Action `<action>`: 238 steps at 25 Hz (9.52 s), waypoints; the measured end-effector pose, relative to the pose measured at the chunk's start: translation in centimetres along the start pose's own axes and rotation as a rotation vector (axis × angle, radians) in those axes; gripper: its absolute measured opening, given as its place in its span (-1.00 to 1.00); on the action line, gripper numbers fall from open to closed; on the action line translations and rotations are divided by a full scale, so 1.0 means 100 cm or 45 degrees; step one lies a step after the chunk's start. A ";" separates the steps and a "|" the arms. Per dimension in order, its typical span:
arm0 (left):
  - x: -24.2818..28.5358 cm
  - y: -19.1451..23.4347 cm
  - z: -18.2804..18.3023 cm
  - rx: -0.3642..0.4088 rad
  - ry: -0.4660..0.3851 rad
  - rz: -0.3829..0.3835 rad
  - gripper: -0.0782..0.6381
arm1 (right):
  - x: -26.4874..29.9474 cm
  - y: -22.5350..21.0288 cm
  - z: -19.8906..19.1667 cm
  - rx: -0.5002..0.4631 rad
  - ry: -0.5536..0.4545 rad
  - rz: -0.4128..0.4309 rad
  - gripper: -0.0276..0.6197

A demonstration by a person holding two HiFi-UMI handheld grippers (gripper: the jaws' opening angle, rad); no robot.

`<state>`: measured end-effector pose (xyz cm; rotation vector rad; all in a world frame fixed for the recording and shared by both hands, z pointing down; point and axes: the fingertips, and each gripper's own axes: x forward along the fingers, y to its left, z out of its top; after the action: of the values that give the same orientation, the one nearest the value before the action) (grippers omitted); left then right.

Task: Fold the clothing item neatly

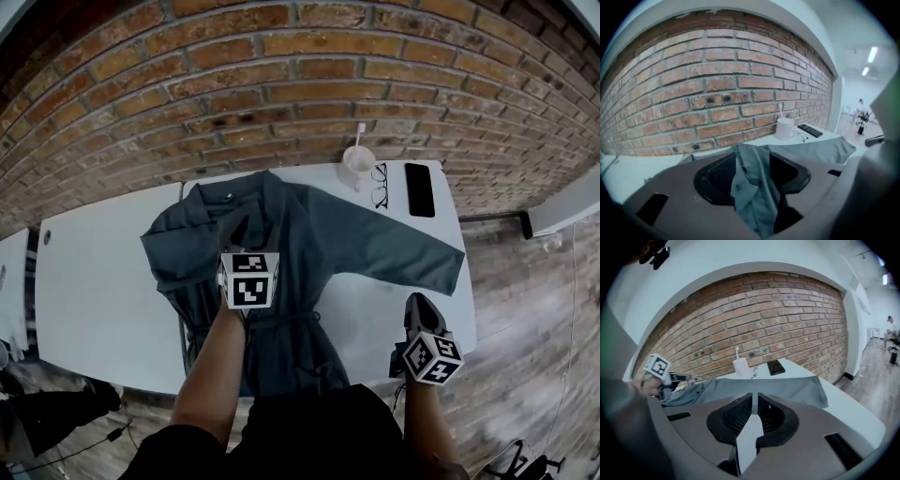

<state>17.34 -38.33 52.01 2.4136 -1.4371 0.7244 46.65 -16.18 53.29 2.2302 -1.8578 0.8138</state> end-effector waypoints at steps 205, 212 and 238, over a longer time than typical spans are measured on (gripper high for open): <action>-0.309 0.039 -0.414 -0.190 0.539 -0.163 -0.20 | -0.118 0.073 -0.257 -0.450 0.641 0.340 -0.32; -0.270 0.041 -0.419 -0.190 0.632 -0.180 -0.23 | -0.087 0.074 -0.273 -0.399 0.740 0.363 -0.24; -0.373 0.042 -0.248 -0.397 0.126 -0.509 -0.76 | -0.177 0.180 -0.096 -0.549 0.234 0.858 -0.84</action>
<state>-8.26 -1.36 53.18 2.2777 -0.9071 0.4754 24.87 -0.89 48.75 1.2381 -2.4213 0.5794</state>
